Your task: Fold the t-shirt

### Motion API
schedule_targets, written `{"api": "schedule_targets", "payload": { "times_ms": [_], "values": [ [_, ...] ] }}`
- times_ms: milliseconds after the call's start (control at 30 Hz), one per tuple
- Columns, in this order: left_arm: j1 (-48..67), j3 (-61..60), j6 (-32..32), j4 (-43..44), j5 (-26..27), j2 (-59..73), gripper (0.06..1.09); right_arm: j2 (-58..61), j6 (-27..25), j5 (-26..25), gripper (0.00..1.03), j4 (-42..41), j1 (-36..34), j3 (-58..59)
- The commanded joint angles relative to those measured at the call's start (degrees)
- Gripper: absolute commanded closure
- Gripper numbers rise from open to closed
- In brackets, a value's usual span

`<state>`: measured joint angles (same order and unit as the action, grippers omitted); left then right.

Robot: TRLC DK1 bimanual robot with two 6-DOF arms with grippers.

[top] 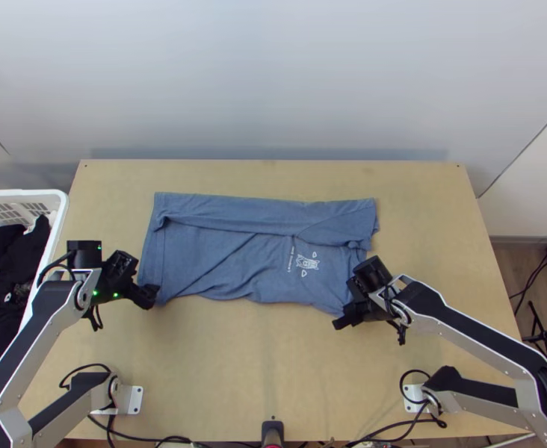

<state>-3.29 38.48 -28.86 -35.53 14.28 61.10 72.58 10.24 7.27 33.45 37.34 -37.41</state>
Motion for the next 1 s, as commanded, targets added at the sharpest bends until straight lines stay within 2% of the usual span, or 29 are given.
{"api": "schedule_targets", "payload": {
  "times_ms": [0, 267, 367, 400, 433, 467, 500, 533, 567, 800, 967],
  "values": [
    [0.4, -1.6, -4.4, -4.0, 0.1, -0.3, 0.11, 0.0, 0.1, -0.5, 0.94, -0.5, 0.2, 0.1],
    [0.6, -2.8, -6.3, -4.9, 0.2, 1.2, 0.11, -0.2, 0.0, -1.6, 0.94, -0.7, 0.2, 0.2],
    [1.4, -4.6, -6.6, -3.0, 0.2, 2.7, 0.11, -0.1, 0.0, -1.6, 0.94, -0.8, 0.2, 0.1],
    [1.5, -5.5, -6.6, -1.4, 0.3, 2.6, 0.14, -0.1, 0.0, -1.6, 0.94, -0.8, 0.2, -0.1],
    [1.5, -6.2, -6.8, -0.1, 1.1, 2.6, 0.22, -0.1, 0.0, -1.6, 0.94, -0.8, 0.2, -0.1],
    [1.5, -6.7, -7.0, 1.5, 1.8, 3.1, 0.38, -0.1, 0.0, -1.6, 0.94, -0.8, 0.1, -0.1],
    [1.4, -6.9, -7.0, 2.9, 3.2, 3.7, 0.66, -0.1, 0.0, -1.6, 0.94, -0.8, 0.1, 0.0],
    [1.1, -7.1, -7.2, 4.0, 4.6, 4.3, 1.01, -0.1, 0.0, -1.6, 0.94, -0.8, 0.1, 0.0],
    [0.7, -7.2, -7.1, 4.9, 4.8, 5.0, 1.04, -0.1, 0.0, -1.6, 0.94, -0.8, 0.2, 0.0],
    [-2.7, -5.0, -4.5, 4.7, 5.7, 3.0, 1.05, -1.6, 0.0, -1.6, 0.96, -0.1, -0.2, 0.1],
    [-7.2, 0.8, 3.7, 7.8, 6.0, 3.5, 1.05, -2.0, 0.0, -2.7, 0.97, 0.2, -1.0, -2.2]
  ]
}}
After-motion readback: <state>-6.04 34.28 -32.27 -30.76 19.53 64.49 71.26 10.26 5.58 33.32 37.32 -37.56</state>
